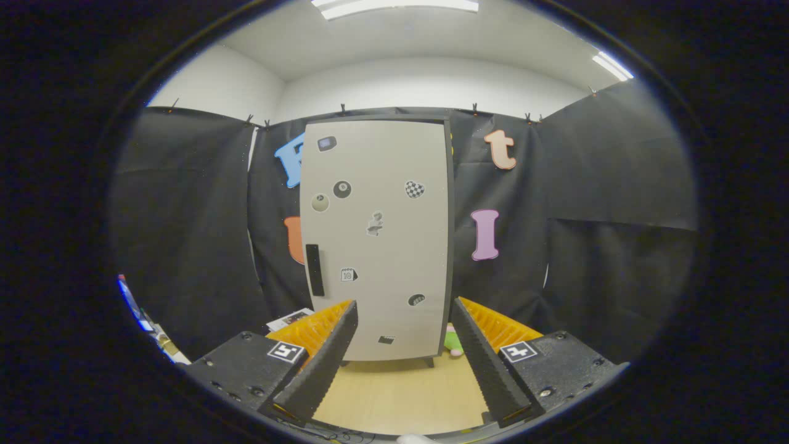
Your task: Open the shoe cabinet door, grab the shoes and put them into the shoe cabinet, then close the shoe cabinet door.
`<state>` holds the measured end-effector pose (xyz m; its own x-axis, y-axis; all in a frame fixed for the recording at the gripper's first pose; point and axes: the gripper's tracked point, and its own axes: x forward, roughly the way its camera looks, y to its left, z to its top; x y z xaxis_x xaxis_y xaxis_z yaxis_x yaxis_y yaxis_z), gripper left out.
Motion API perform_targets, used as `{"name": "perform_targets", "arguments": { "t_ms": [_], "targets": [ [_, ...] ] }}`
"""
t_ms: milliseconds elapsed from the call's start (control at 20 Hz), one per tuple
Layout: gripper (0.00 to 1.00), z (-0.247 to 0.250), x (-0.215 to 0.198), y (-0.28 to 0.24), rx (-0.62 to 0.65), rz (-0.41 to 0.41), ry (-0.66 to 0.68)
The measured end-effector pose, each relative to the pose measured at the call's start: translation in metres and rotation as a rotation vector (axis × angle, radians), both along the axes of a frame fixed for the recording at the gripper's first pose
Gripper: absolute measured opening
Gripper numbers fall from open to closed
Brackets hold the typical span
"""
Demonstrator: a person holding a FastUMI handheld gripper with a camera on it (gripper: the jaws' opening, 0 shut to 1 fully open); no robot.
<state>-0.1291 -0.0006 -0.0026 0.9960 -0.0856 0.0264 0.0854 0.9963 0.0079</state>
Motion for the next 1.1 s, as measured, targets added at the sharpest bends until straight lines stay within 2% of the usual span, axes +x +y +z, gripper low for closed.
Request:
{"name": "perform_targets", "arguments": {
  "t_ms": [400,1100],
  "targets": [
    [1.00,-0.001,0.003,-0.003,0.006,-0.003,0.001],
    [1.00,-0.001,0.010,0.020,-0.014,0.041,0.005]
  ]
}}
